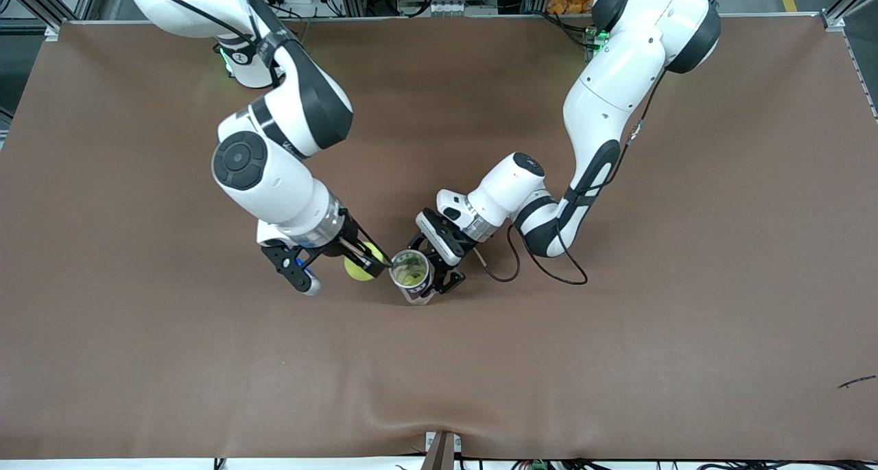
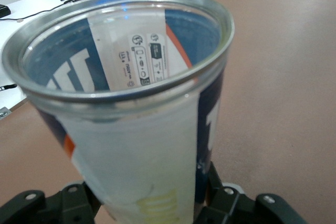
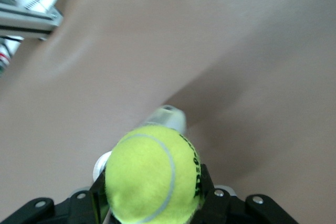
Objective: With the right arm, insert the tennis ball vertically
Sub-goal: 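Carry the second ball over the can and release it inside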
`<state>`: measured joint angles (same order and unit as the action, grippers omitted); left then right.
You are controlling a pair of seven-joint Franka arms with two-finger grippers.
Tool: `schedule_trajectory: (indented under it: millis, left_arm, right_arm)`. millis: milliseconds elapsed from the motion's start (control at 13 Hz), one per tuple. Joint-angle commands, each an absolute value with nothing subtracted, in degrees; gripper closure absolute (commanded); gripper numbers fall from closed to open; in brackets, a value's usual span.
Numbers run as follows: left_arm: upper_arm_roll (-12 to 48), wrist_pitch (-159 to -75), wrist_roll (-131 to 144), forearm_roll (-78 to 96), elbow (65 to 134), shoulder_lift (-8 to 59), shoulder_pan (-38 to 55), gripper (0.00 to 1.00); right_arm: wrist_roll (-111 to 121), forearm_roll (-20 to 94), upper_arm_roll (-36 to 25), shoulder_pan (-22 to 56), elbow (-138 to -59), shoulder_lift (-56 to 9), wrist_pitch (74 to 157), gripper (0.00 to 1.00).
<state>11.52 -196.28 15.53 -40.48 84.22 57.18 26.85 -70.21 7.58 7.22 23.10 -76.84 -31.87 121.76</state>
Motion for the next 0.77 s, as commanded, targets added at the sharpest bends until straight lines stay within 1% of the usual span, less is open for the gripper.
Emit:
schedule_trajectory:
  millis: [0,154,614,691]
  left_arm:
    - [11.07,-198.80,15.56,-41.57,85.16,57.04,26.81,0.24]
    - [10.37,-198.81,15.56,-41.57,85.17,57.04,27.07,0.24]
    - [10.28,-198.90,15.56,-41.84,85.17,57.04,26.98,0.24]
    - [10.28,-198.90,15.56,-41.84,85.17,57.04,26.98,0.24]
  right_arm:
    - [-74.26,7.91,6.59,25.04,-73.13,-35.67,127.06,0.63]
    - [-76.02,7.82,6.50,26.19,-72.42,-36.56,128.50,0.63]
    - [-76.20,8.09,6.50,28.74,-73.21,-36.91,127.10,0.62]
    - [-76.20,8.09,6.50,28.74,-73.47,-36.91,127.00,0.58]
